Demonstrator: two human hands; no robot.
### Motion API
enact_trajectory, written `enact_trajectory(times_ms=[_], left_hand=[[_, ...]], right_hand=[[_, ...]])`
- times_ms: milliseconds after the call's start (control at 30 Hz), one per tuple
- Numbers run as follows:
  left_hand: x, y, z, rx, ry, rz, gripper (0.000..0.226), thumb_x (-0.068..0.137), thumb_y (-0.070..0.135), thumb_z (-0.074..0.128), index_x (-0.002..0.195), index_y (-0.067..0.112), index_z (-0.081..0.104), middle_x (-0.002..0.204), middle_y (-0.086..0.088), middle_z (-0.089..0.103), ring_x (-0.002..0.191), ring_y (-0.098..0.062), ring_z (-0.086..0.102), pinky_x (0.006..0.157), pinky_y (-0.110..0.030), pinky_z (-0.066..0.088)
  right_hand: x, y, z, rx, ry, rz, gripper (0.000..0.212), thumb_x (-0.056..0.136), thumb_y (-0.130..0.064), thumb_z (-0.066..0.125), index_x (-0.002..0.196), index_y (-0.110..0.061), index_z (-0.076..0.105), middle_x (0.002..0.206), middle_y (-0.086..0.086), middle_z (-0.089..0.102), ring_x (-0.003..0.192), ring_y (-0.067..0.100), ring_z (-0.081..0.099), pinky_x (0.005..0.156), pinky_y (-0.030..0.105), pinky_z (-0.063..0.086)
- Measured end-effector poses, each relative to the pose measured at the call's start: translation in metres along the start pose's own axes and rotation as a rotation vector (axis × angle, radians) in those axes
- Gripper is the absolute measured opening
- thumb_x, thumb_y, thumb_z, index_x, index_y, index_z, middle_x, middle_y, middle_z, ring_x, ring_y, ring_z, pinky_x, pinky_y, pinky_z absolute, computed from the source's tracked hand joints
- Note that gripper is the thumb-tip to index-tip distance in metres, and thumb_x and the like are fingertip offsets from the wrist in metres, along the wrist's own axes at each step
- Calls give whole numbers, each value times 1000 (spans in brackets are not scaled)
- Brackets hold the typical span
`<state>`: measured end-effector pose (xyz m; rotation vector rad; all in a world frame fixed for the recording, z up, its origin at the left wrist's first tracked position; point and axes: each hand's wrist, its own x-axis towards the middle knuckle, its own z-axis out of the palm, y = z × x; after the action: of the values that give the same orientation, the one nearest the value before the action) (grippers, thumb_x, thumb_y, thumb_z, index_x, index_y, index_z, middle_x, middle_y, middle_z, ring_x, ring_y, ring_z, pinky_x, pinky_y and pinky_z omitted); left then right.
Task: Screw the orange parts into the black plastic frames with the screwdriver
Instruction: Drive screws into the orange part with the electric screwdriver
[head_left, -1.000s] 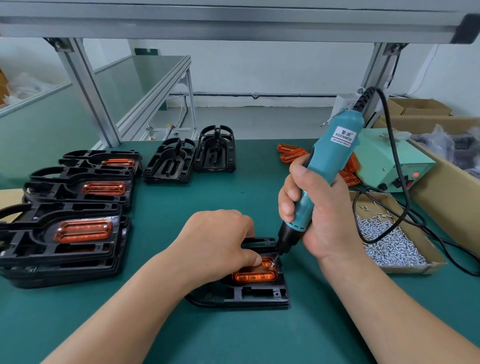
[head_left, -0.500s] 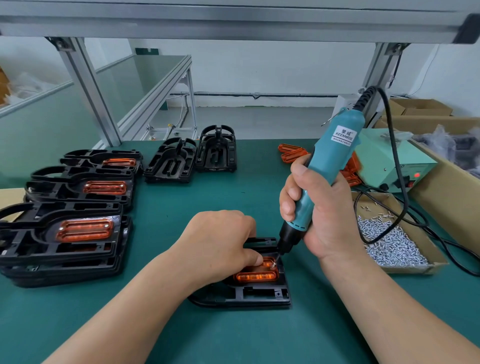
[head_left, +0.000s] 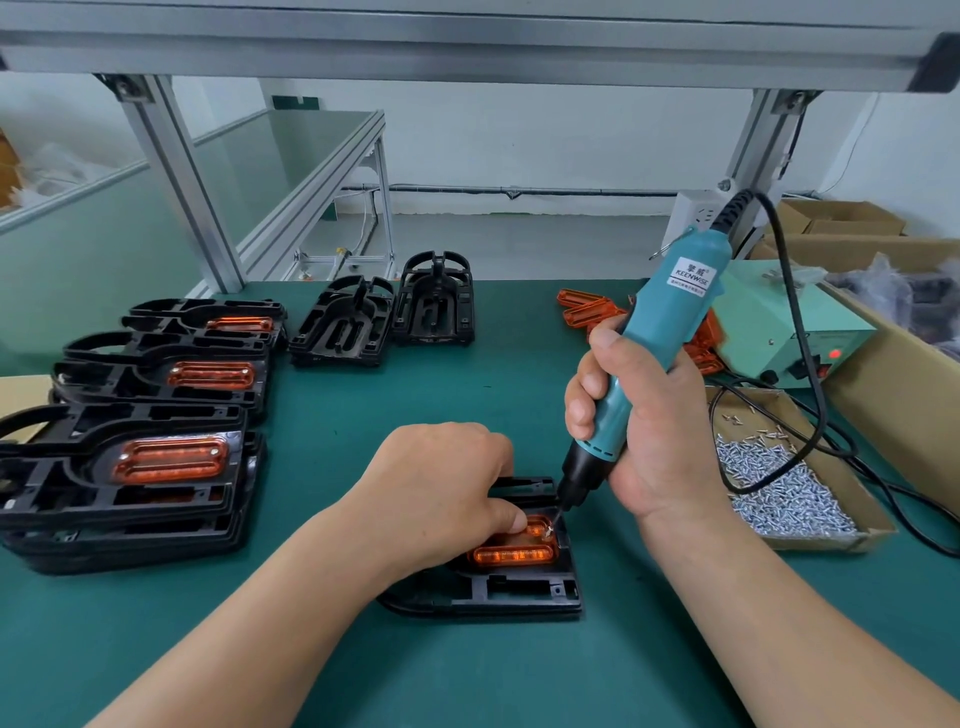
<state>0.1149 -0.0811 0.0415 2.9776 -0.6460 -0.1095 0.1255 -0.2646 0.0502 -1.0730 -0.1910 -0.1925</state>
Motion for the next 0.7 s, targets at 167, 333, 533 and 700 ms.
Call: enact_trajectory(times_ms=[167,333,533,700], left_hand=[[-1,1,-1,6,-7,4,44,87,69,65,112,33,63,100,10,65,95,-17,64,82,-39,54],[-1,1,-2,1,-12,4,43,87,68,65,113,34,63,100,11,64,95,-16,63,79,-36,51],[-1,2,-2,0,-13,4,42,88,68,65,113,35,63,97,11,63,93,-16,62,77,-35,50],[-1,1,-2,-2,-3,6,40,87,68,65,109,33,62,94,11,62,89,-16,62,77,-37,51]], right_hand=[[1,0,-1,20,26,11,11,96,-16,65,89,-19,58,68,5,46,49,20,48,46,28,40],[2,-2,-3,10,3,-10,10,96,-16,64,90,-18,57,68,5,45,49,20,48,46,28,40],[-2,-4,-1,-34,-73,-25,13,96,-15,63,87,-18,54,68,6,44,47,22,48,47,29,38],[-6,-6,4,-77,-147,-66,15,91,-19,68,84,-18,56,67,7,42,46,24,47,48,28,38]])
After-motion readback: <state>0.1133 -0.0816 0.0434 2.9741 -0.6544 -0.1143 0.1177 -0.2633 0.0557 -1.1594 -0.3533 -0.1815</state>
